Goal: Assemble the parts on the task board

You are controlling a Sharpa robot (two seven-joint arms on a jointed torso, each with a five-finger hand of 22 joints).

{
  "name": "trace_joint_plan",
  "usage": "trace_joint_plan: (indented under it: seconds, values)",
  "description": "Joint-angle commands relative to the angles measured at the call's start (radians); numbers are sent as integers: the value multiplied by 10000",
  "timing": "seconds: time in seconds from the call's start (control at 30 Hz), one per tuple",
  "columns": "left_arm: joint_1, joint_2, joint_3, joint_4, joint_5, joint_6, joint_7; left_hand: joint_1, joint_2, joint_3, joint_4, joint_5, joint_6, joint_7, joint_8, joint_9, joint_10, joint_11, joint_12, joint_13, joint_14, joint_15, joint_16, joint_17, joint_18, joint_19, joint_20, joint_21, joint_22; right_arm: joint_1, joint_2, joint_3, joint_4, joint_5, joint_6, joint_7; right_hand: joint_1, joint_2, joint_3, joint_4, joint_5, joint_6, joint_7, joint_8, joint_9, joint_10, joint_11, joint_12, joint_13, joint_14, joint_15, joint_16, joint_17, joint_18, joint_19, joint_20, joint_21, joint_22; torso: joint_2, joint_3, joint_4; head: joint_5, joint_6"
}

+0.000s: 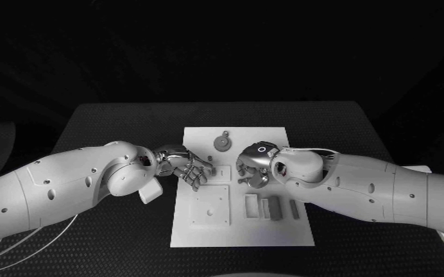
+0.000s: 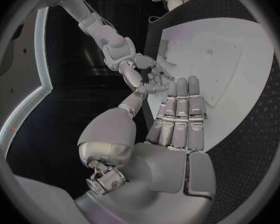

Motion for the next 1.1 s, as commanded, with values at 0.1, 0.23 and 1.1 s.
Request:
trace_joint_plan:
  seconds: [0.1, 0.23, 1.1]
  values:
    - [2, 16, 3, 25, -9, 28, 136, 37, -39, -51, 12, -18, 20, -18, 52, -15, 31, -33, 19, 17, 73, 22, -69, 12, 107, -29, 0, 13, 8, -53, 67, -58, -85, 2, 236, 107, 97, 93, -12, 83, -26, -101, 184, 66, -25, -43, -41, 86, 18, -38, -11, 35, 35, 163, -49, 11, -37, 80, -1, -3, 2, 6, -18]
    - [2, 15, 3, 28, -9, 44, 133, 41, -40, -50, 10, -18, 20, -18, 52, -16, 31, -33, 19, 18, 73, 21, -71, 14, 108, -29, 0, 13, 7, -102, 77, -80, -105, -146, 355, 129, 162, 267, -51, 48, -27, 196, 83, 235, 22, 21, -134, 141, 11, 17, -83, 75, 57, 163, -27, 8, 10, 114, -3, -13, 1, 10, -30]
    - [1, 10, 3, 31, -12, 100, 119, 88, -32, -36, -6, -18, 24, -21, 57, -21, 28, -34, 16, 20, 74, 20, -89, 27, 109, -31, -2, 11, 4, -425, 297, -150, -161, -1060, 614, -237, -49, 0, -130, 141, -19, 734, -216, 686, 403, 541, -417, 120, -147, 392, -337, 150, 178, 163, 217, -134, 222, 127, -2, -3, -3, 7, -112]
